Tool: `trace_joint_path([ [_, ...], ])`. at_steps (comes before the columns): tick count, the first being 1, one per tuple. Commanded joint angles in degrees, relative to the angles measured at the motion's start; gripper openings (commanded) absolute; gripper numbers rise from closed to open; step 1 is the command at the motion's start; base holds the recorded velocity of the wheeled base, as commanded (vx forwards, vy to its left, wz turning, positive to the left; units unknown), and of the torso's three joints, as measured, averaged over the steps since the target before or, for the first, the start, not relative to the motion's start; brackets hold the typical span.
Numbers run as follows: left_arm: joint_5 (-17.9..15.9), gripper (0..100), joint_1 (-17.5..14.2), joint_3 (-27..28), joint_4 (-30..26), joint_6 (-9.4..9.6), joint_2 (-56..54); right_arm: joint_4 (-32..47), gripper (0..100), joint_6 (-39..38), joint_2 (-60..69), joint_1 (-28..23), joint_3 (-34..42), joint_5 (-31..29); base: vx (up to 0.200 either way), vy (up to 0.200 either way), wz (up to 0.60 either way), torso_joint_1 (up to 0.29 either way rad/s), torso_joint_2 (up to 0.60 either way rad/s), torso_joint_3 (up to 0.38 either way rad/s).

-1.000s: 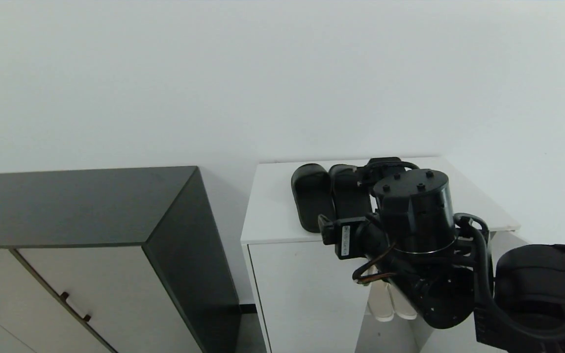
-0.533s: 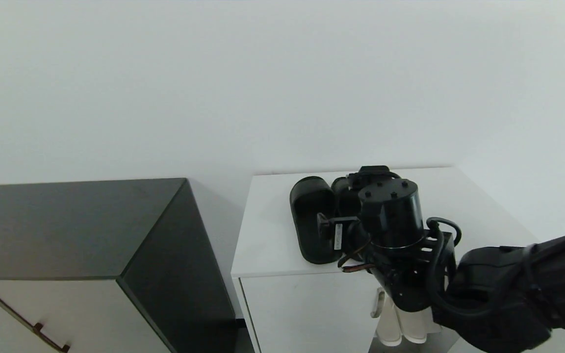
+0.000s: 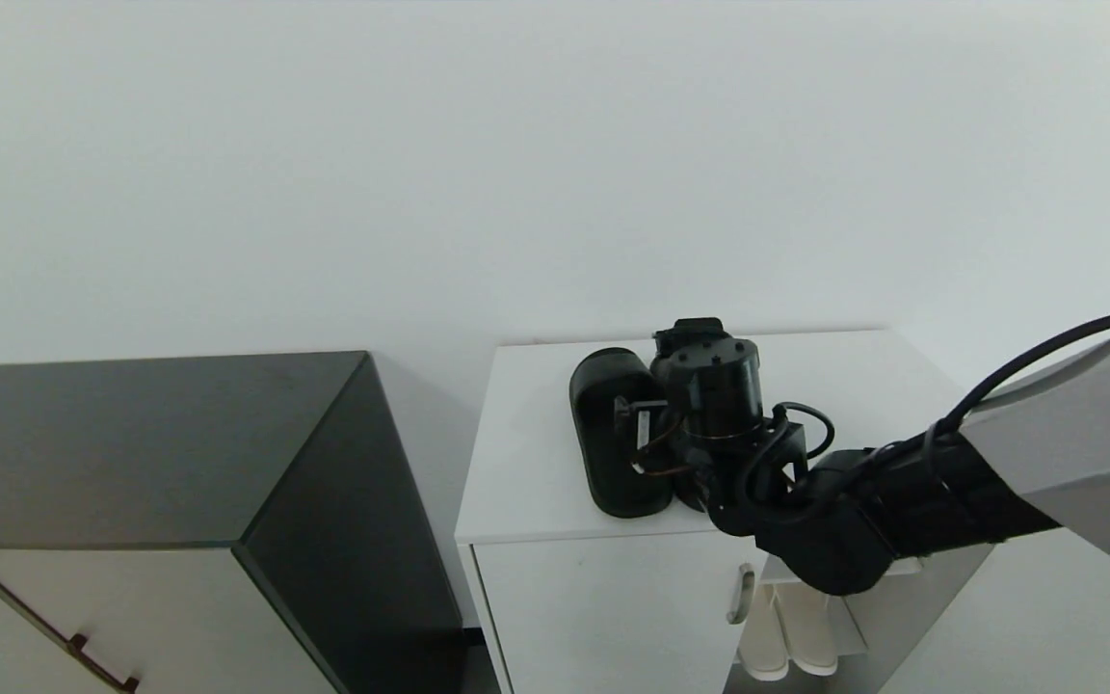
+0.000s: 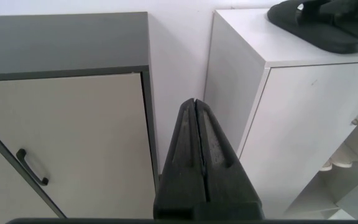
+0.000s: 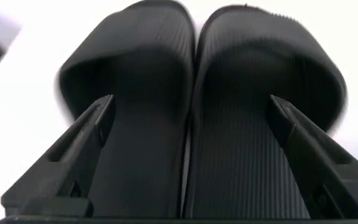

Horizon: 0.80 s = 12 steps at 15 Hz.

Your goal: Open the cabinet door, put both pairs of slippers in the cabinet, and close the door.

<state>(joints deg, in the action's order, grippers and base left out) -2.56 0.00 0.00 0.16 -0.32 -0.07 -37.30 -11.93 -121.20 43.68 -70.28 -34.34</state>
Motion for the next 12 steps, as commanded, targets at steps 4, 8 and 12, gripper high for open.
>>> trace_joint_path([
  [4,-0.1,0,0.0,0.0,0.0,-0.03,0.1,-0.1,100,1.9,-6.9,-3.0,-7.6,1.6,0.000,0.000,0.00,0.000,0.00,0.000],
  [8,0.0,0,-0.1,0.0,0.0,-0.03,0.1,0.2,0,3.7,-10.7,-4.2,-14.0,1.9,0.000,0.000,0.00,0.000,0.00,0.000],
  [12,0.0,0,-0.1,0.0,0.0,-0.03,0.1,0.7,0,3.9,-10.8,-4.4,-14.4,1.8,0.000,0.000,0.00,0.000,0.00,0.000],
])
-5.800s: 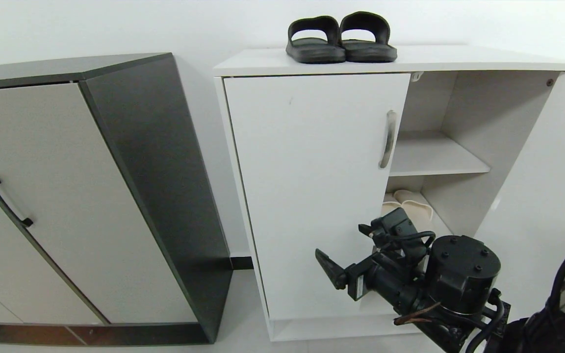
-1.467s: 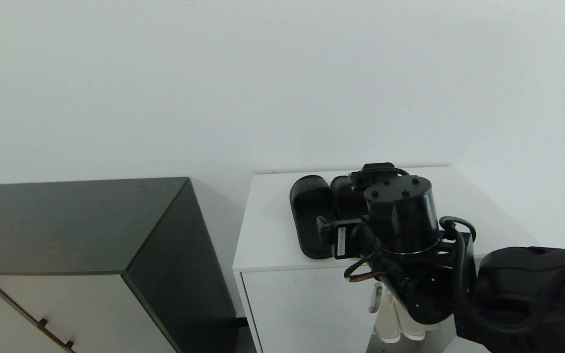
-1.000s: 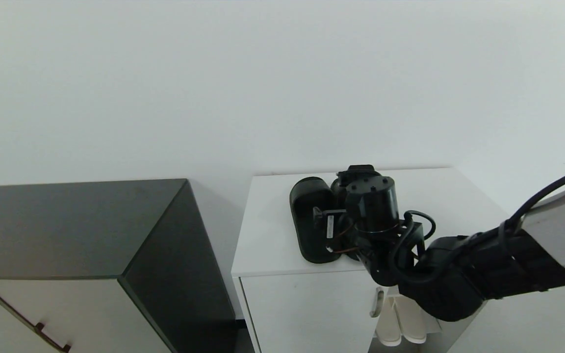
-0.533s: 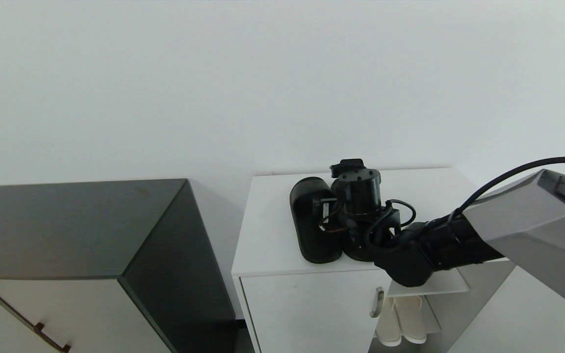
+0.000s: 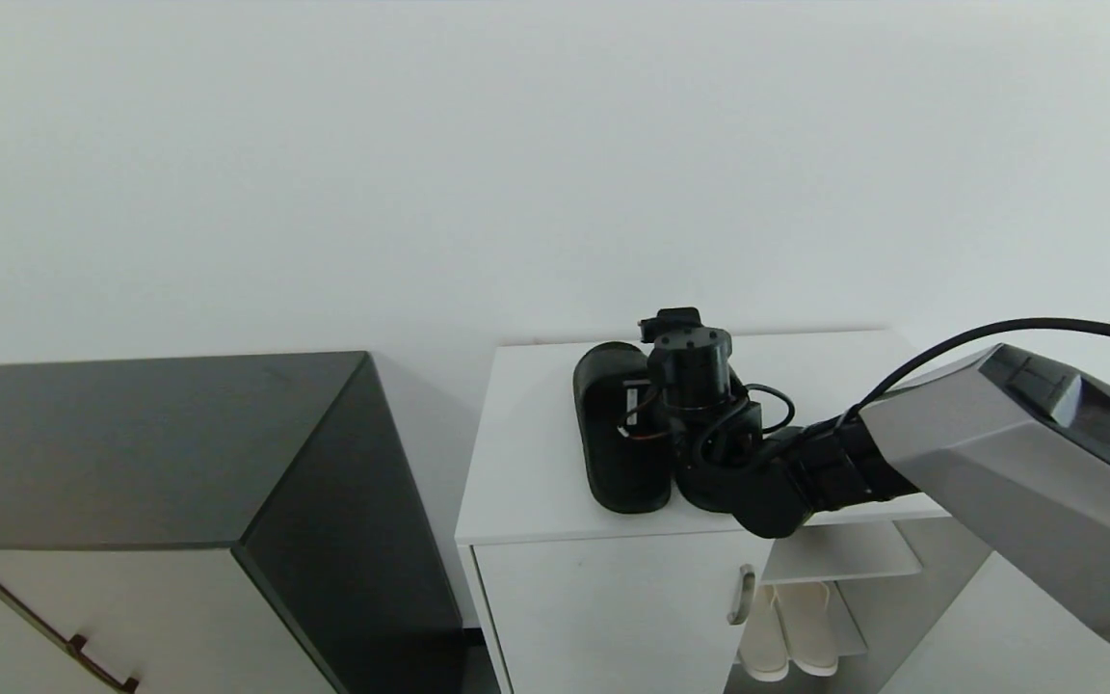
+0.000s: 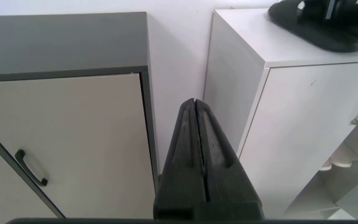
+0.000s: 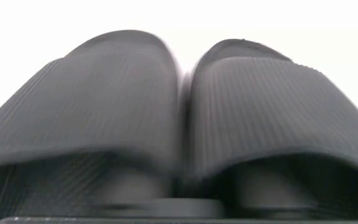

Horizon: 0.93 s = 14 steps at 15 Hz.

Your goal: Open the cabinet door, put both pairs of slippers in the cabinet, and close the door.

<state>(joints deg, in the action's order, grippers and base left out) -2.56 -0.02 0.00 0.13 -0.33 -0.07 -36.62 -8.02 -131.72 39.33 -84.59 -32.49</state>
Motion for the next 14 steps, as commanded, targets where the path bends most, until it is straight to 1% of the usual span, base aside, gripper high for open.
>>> trace_joint_path([
  [1,0.0,0,0.0,0.0,0.0,-0.02,0.1,-0.1,0,0.4,0.1,0.0,0.0,-0.1,0.000,0.000,0.00,0.000,0.00,0.000],
  [3,0.0,0,-0.1,0.0,0.0,-0.02,0.1,-0.2,0,0.5,2.3,0.4,1.2,-0.2,0.000,0.000,0.00,0.000,0.00,0.000],
  [5,0.0,0,0.0,0.0,0.0,-0.02,0.1,-0.3,0,0.5,9.1,2.3,7.4,1.4,0.000,0.000,0.00,0.000,0.00,0.000],
  [6,0.0,0,0.0,0.0,0.0,-0.02,0.1,-0.3,0,0.4,13.1,3.1,11.4,3.7,0.000,0.000,0.00,0.000,0.00,0.000],
  [7,0.0,0,0.0,0.0,0.0,-0.02,0.1,-0.3,0,0.5,17.4,4.0,16.1,6.7,0.000,0.000,0.00,0.000,0.00,0.000],
  [9,0.0,0,-0.1,0.0,0.0,-0.02,0.1,-0.7,0,0.4,27.0,5.9,29.0,12.9,0.000,0.000,0.00,0.000,0.00,0.000],
  [11,0.0,0,-0.1,0.0,0.0,0.07,0.1,-3.7,0,0.4,36.4,7.3,41.9,19.0,0.000,0.000,0.00,0.000,0.00,0.000],
  [12,0.0,0,-0.1,0.0,0.0,0.07,0.1,-4.5,0,0.4,39.1,7.5,44.7,19.7,0.000,0.000,0.00,0.000,0.00,0.000],
  [14,0.1,0,-0.1,0.0,0.0,0.15,0.1,-4.5,0,0.3,40.5,7.6,45.0,19.6,0.000,0.000,0.00,0.000,0.00,0.000],
])
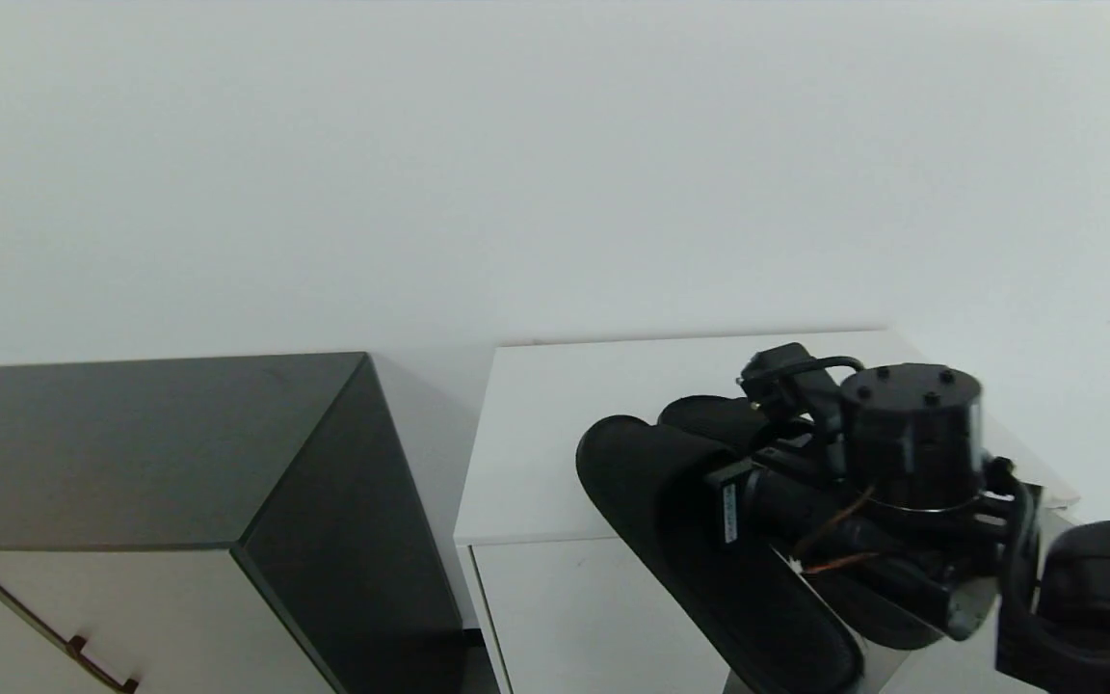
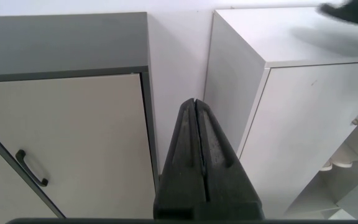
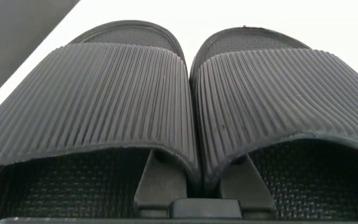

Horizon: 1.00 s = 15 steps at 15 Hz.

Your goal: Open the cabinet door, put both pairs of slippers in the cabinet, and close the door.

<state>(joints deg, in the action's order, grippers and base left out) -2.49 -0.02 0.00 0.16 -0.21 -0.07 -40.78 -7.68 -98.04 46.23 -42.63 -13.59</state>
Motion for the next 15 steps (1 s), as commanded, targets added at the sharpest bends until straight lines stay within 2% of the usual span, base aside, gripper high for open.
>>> trace_joint_path([
  [1,0.0,0,-0.1,0.0,0.0,-0.06,0.1,-0.4,0,-0.1,6.4,1.0,3.2,0.8,0.000,0.000,0.00,0.000,0.00,0.000],
  [12,-0.1,0,0.0,0.0,0.0,-0.14,0.1,-0.6,0,-0.2,3.8,2.1,4.2,0.8,0.000,0.000,0.00,0.000,0.00,0.000],
  [15,-0.1,0,0.0,0.0,0.0,-0.14,0.1,-0.7,0,-0.2,3.5,2.1,4.7,0.7,-0.200,0.000,0.00,0.010,0.00,0.001],
])
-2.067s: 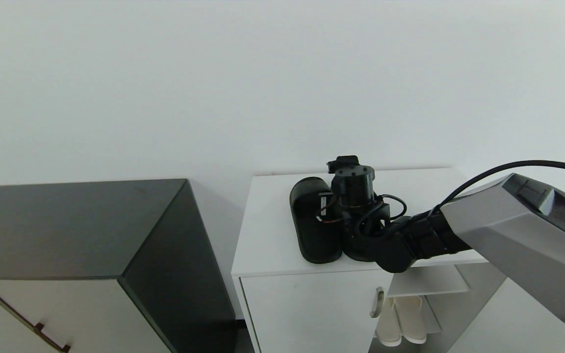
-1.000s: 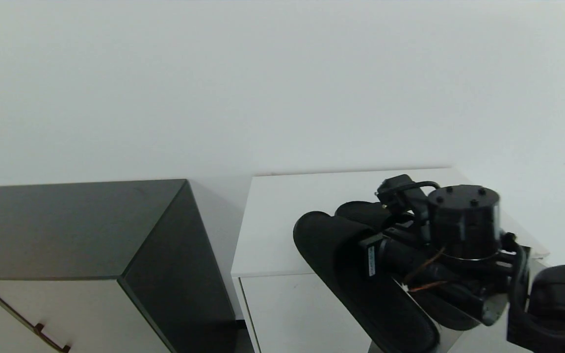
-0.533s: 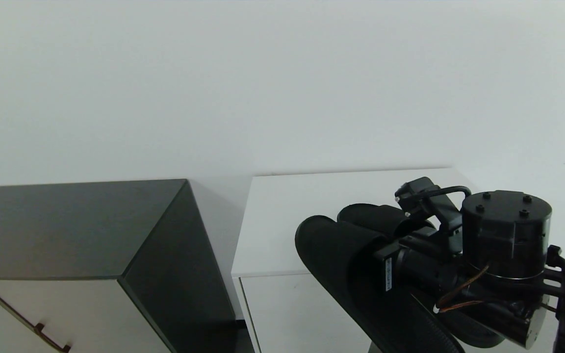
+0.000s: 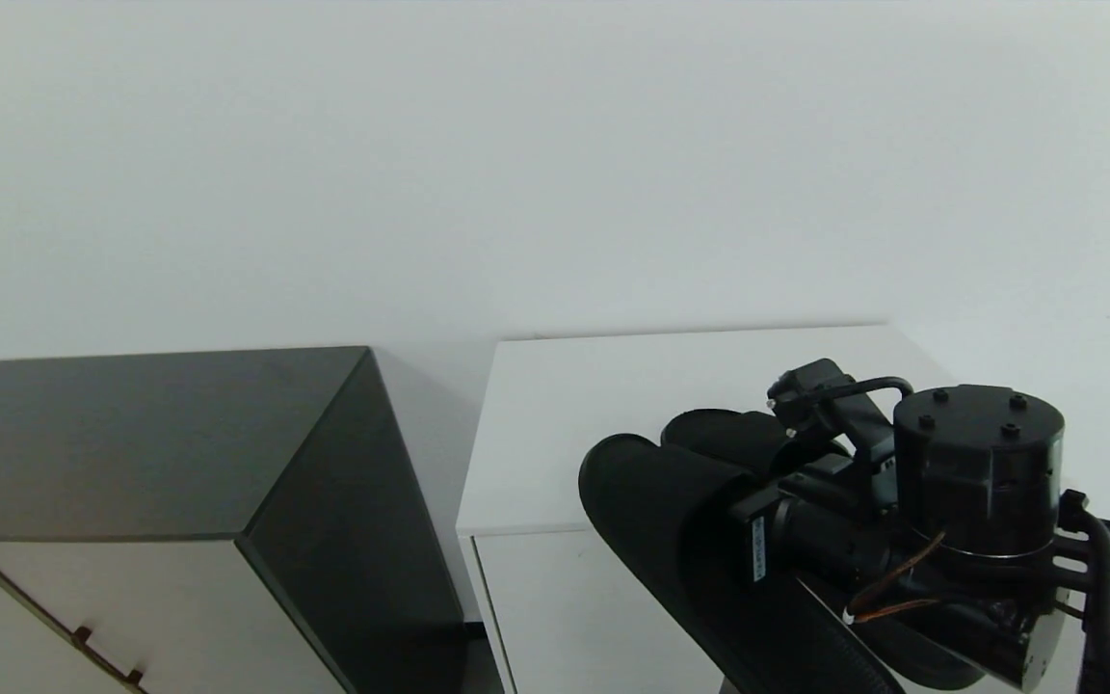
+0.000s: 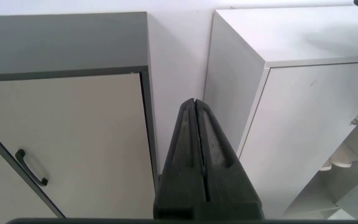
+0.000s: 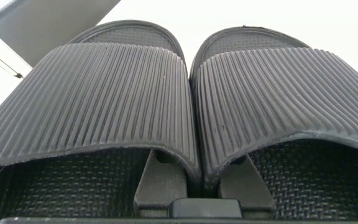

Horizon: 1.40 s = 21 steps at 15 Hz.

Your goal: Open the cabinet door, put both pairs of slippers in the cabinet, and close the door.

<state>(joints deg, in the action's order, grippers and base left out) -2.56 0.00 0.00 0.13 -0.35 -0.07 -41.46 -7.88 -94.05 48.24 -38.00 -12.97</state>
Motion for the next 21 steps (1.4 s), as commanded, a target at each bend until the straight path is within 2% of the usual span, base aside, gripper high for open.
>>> trace_joint_path([
  [1,0.0,0,0.0,0.0,0.0,0.00,0.1,-0.1,0,-0.1,-0.4,0.1,0.1,-0.2,-0.200,0.000,0.00,0.002,0.01,0.002],
  [6,0.0,0,-0.1,0.0,0.0,-0.09,0.1,-0.1,0,0.1,-0.3,0.1,0.8,-0.3,-0.200,0.000,0.00,-0.002,0.00,0.005],
  [19,0.0,0,-0.1,0.0,0.0,0.00,0.1,-0.2,0,0.1,0.5,0.1,2.1,0.1,0.000,0.000,0.00,0.000,0.00,0.000],
  [21,0.1,0,-0.1,0.0,0.0,0.00,0.1,-0.1,0,0.1,0.5,0.1,2.0,0.1,0.000,-0.200,0.00,0.010,0.00,0.000],
])
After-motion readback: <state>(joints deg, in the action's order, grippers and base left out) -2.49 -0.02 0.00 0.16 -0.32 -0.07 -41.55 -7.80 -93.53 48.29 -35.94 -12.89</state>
